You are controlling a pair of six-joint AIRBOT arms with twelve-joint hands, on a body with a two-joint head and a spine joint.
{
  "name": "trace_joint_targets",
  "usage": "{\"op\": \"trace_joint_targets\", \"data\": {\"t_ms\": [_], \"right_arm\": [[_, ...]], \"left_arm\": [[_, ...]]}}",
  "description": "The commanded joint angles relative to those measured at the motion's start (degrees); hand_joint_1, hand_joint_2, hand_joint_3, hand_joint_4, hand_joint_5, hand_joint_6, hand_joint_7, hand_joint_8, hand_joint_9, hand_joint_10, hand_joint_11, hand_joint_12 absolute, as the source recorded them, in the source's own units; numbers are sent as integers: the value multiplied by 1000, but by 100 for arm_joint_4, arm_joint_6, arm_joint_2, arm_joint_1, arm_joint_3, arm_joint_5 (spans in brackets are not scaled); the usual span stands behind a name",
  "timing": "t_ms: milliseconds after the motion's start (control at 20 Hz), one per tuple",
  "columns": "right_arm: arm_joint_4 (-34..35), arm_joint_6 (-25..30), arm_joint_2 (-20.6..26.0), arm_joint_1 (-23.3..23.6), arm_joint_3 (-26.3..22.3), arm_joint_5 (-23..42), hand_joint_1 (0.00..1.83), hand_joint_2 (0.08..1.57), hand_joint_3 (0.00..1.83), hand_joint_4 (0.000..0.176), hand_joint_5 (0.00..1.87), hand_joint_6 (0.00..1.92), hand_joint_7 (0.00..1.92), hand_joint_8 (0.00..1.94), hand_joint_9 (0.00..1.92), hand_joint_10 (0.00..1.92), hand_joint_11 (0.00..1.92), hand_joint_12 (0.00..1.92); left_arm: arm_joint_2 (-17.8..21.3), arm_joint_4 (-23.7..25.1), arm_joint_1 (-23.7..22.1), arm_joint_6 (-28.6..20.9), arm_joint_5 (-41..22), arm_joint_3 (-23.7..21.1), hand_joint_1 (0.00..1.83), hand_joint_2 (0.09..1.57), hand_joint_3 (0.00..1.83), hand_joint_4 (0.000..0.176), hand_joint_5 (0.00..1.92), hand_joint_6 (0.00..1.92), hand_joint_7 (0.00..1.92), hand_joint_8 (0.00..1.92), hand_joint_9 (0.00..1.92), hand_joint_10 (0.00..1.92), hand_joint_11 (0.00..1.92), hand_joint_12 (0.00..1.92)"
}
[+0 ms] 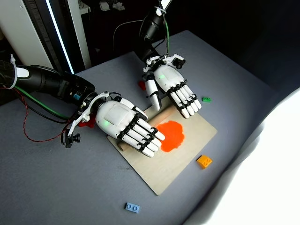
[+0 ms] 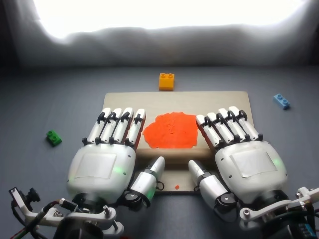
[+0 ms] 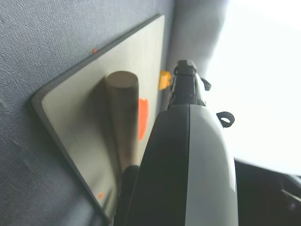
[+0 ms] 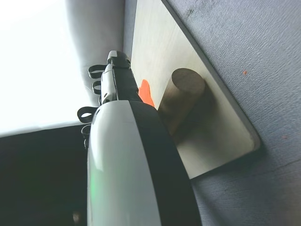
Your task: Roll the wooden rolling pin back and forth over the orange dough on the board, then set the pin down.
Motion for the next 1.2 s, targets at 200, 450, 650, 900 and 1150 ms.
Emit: {"op": "trace_joint_targets", "data": {"t_ms": [200,450,650,900,1150], "right_arm": [[-441,-3,15,-46,29,478,0,1532,23,0,100,1,75,0,15,0,0,0],[-439,3,15,-63,32,426,0,1514,13,0,110,6,85,5,21,5,0,0],[-439,4,16,-70,36,400,0,1507,8,0,122,10,104,11,40,12,0,0],[-438,12,-26,-58,111,286,0,1525,15,0,134,13,113,10,39,10,1,2],[-438,34,-38,6,200,297,0,1521,11,0,147,17,124,11,36,8,0,0]], "left_arm": [[-63,374,28,-23,-560,105,0,1497,25,0,0,0,0,0,0,0,0,0],[-134,374,43,-63,-527,217,0,1488,18,0,17,7,4,1,0,0,0,0],[-203,388,43,-86,-499,309,0,1490,16,0,0,0,2,1,0,0,0,0],[-270,410,33,-124,-468,404,0,1498,17,0,42,16,56,20,9,4,0,0],[-281,410,22,-148,-439,460,0,1505,18,0,22,5,50,11,8,2,0,0]]}}
